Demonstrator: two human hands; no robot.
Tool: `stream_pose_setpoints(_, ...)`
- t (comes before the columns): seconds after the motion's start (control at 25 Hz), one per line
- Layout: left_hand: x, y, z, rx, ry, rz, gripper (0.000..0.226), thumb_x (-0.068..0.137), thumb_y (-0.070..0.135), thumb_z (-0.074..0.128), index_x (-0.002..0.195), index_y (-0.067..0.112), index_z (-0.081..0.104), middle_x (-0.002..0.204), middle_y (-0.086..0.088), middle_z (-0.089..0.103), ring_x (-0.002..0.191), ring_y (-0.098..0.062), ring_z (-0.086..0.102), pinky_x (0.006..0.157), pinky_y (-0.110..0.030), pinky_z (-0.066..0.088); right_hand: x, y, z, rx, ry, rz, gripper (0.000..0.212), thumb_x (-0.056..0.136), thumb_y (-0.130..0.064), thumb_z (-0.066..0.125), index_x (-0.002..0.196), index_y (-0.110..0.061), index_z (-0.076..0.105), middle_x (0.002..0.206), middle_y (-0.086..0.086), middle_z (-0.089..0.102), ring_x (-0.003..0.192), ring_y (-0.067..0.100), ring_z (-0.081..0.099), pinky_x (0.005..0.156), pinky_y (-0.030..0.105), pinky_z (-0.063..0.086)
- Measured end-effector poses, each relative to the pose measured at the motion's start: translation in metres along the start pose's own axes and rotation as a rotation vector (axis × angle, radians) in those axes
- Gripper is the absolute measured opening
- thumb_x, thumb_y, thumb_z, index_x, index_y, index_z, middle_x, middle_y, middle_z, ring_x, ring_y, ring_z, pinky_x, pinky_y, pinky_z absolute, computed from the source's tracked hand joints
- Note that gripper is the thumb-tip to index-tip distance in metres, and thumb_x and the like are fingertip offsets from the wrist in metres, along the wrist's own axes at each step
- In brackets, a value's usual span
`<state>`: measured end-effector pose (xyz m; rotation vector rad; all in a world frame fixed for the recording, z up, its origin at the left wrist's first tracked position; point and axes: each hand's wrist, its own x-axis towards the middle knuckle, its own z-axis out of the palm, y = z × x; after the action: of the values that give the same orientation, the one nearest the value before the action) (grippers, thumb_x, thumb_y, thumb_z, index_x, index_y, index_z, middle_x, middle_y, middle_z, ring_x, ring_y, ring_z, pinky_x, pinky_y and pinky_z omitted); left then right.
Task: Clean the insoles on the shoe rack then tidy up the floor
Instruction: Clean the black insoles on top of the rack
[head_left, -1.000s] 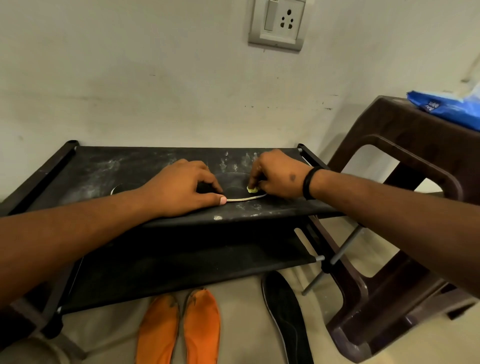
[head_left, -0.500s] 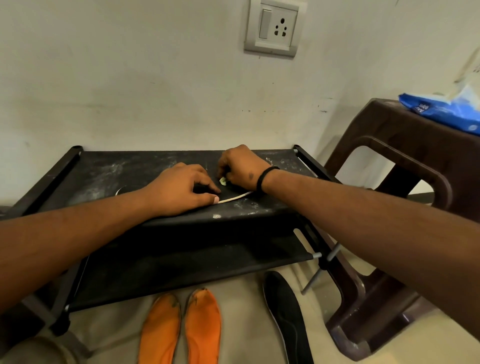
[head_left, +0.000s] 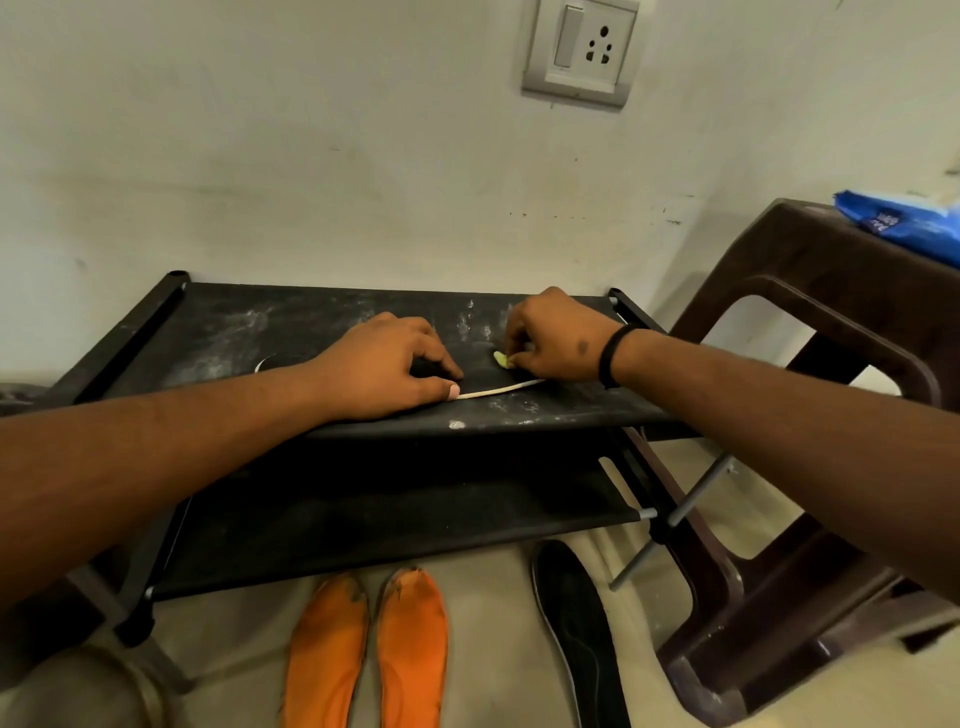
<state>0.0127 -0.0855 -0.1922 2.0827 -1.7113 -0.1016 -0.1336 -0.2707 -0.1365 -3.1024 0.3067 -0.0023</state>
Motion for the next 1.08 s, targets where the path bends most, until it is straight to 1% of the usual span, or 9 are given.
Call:
stream_pose_setpoints(0.08,0.000,0.000,0.000,0.008,-0.004,0.006,0.053,0.072,0.079,0.044,0.107,0.050,0.072,0.115,0.015,0.062,0.106,-0.014,0.059,0.097,-0.046,0.048,0.008,-0.013,0.003,-0.012,0.024,-0.021,0.014,0.089,-0.013,0.063,0.099,-0.014,0.073,0.094,0.001,0.070,0.088,0.019,0.065,0.080,0.030,0.053)
stream_pose_setpoints(0.16,0.000,0.000,-0.001,0.012,-0.003,0.014,0.053,0.073,0.078,0.044,0.107,0.049,0.072,0.116,0.013,0.062,0.106,-0.014,0.059,0.098,-0.045,0.047,0.013,-0.018,0.005,-0.017,0.017,-0.065,0.026,0.089,-0.007,0.059,0.109,-0.019,0.071,0.100,-0.001,0.068,0.090,0.018,0.063,0.083,0.031,0.053)
stream_pose_setpoints(0.24,0.000,0.001,-0.001,0.014,-0.004,0.015,0.053,0.073,0.077,0.044,0.107,0.049,0.072,0.116,0.013,0.062,0.106,-0.014,0.059,0.099,-0.044,0.047,0.016,-0.013,0.006,-0.092,-0.005,-0.084,0.026,0.090,-0.006,0.058,0.106,-0.019,0.074,0.104,0.003,0.070,0.093,0.023,0.064,0.082,0.035,0.054)
stream_pose_setpoints(0.36,-0.002,0.002,-0.001,0.016,-0.003,-0.003,0.053,0.072,0.078,0.043,0.107,0.051,0.071,0.117,0.016,0.062,0.109,-0.015,0.058,0.100,-0.046,0.047,0.014,0.004,0.001,-0.097,0.000,0.018,0.019,0.088,-0.005,0.061,0.099,-0.013,0.075,0.101,0.008,0.071,0.093,0.026,0.065,0.081,0.033,0.053)
stream_pose_setpoints(0.44,-0.003,0.003,-0.002,0.018,0.000,-0.010,0.053,0.071,0.079,0.043,0.106,0.052,0.071,0.118,0.017,0.062,0.110,-0.014,0.057,0.099,-0.045,0.047,0.006,0.014,-0.003,-0.016,0.009,0.086,0.016,0.085,-0.003,0.065,0.093,-0.010,0.076,0.094,0.007,0.073,0.089,0.022,0.068,0.082,0.031,0.055)
stream_pose_setpoints(0.56,-0.003,0.003,-0.001,0.015,-0.001,-0.006,0.054,0.071,0.079,0.043,0.106,0.051,0.072,0.117,0.018,0.062,0.109,-0.014,0.057,0.098,-0.045,0.048,-0.011,0.013,-0.009,0.052,-0.064,0.068,0.012,0.083,-0.005,0.069,0.088,-0.012,0.077,0.086,0.000,0.075,0.080,0.012,0.068,0.078,0.025,0.055)
stream_pose_setpoints(0.72,-0.001,0.001,-0.002,0.025,-0.013,0.007,0.054,0.071,0.080,0.042,0.107,0.051,0.072,0.118,0.016,0.061,0.107,-0.014,0.058,0.098,-0.044,0.047,-0.015,0.004,-0.008,0.160,-0.060,0.038,0.007,0.084,-0.009,0.073,0.088,-0.013,0.077,0.088,-0.004,0.073,0.078,0.005,0.065,0.075,0.016,0.050)
stream_pose_setpoints(0.92,-0.003,0.005,-0.003,0.044,-0.009,-0.003,0.056,0.071,0.080,0.040,0.107,0.051,0.071,0.119,0.016,0.061,0.109,-0.015,0.057,0.101,-0.043,0.044,0.002,0.016,-0.004,0.041,0.011,0.107,0.008,0.083,-0.009,0.073,0.090,-0.010,0.076,0.096,0.006,0.072,0.088,0.019,0.065,0.076,0.026,0.049)
stream_pose_setpoints(1.08,-0.005,0.009,-0.005,0.044,-0.007,-0.018,0.057,0.069,0.079,0.040,0.106,0.051,0.072,0.119,0.016,0.061,0.111,-0.015,0.055,0.102,-0.041,0.043,-0.008,0.020,-0.012,0.093,-0.034,0.128,0.006,0.081,-0.010,0.076,0.084,-0.014,0.078,0.084,-0.001,0.074,0.078,0.010,0.066,0.081,0.027,0.054)
